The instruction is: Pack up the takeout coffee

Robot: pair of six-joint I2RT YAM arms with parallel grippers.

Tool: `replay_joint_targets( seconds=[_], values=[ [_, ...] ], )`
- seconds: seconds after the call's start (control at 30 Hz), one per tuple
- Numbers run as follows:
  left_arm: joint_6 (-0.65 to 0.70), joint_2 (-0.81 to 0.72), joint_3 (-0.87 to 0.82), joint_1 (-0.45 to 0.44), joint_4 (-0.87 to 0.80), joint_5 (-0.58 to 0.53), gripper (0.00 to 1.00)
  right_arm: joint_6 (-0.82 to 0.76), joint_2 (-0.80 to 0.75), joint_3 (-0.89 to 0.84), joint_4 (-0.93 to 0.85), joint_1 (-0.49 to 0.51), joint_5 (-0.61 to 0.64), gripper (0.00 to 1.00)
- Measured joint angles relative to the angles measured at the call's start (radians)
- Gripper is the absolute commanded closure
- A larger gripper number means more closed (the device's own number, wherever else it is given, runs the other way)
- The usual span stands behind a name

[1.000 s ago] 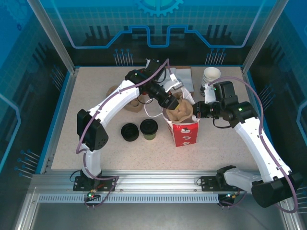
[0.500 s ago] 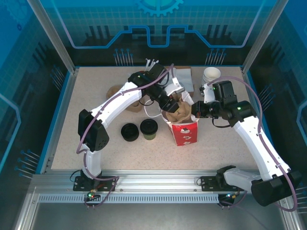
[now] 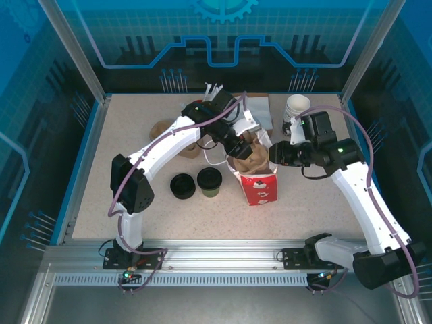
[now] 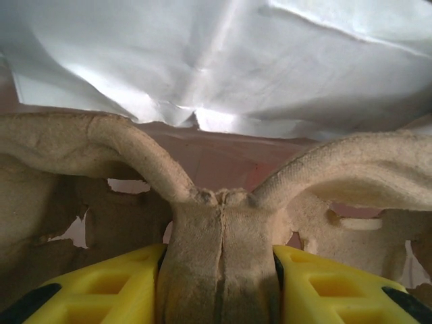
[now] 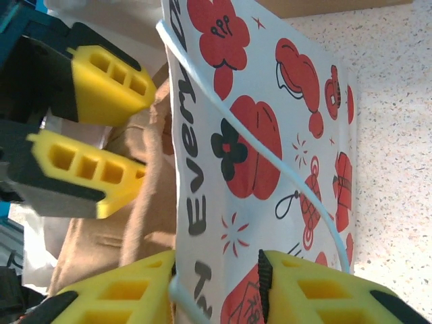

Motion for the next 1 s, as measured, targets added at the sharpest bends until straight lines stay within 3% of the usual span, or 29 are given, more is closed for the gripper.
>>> replay_joint_targets(
  seconds=[0.67,1.0],
  values=[
    [-0.13,0.008,0.014,0.0,-0.002,-0.034,0.58,0.154,-0.142,0.034,-0.141,0.0,-0.032,0.59],
    [-0.2,0.008,0.014,-0.004,-0.003,-0.041,0.58,0.25,-0.231,-0.109,-0.116,0.005,-0.084,0.6]
  ],
)
